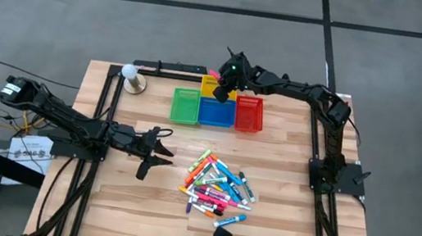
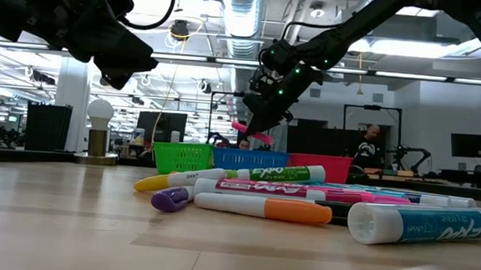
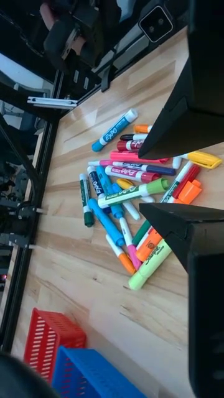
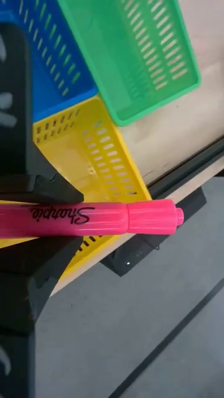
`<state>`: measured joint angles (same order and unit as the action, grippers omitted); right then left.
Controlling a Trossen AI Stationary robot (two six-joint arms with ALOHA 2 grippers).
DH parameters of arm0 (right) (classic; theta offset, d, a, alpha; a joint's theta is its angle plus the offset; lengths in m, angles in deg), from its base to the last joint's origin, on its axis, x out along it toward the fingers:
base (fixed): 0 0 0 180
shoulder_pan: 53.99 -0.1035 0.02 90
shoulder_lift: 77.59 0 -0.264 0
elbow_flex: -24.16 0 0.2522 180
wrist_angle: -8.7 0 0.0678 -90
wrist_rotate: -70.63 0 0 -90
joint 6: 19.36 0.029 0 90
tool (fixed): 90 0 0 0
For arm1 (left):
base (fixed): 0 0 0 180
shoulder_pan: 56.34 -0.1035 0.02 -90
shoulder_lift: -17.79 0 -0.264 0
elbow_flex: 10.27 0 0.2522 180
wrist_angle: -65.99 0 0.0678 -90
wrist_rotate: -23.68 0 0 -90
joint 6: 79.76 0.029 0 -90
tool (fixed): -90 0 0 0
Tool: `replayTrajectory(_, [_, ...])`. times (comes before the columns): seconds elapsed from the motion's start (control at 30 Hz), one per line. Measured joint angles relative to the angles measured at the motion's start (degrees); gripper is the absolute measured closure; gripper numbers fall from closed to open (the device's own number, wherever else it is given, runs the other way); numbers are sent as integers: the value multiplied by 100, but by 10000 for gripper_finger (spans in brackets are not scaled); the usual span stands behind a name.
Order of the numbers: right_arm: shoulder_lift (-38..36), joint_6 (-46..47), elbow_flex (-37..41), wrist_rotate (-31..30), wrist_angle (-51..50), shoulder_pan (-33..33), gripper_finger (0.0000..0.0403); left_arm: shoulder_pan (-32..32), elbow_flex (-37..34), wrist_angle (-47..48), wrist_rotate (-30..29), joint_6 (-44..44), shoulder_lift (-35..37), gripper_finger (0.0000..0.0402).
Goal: Pick & Place Markers
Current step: Put the top large pink highlighter pen into the yellow bin, then put the large green highlighter pen into the yellow bin
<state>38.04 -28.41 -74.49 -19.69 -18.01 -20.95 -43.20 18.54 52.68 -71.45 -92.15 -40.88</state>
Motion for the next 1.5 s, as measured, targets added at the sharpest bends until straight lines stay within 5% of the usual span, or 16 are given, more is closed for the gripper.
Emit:
replayTrajectory(0.93, [-1, 59, 0, 28, -216, -23, 260, -2, -4, 0, 0, -5, 0, 279])
replayTrajectory(1.13, [-541, -148, 2, 29, -302, -287, 268, -2, -4, 0, 0, -5, 0, 279])
replayTrajectory(1.5, [-1986, -56, -6, 57, -2922, -1238, 280, -2, -4, 0, 0, -178, 0, 279])
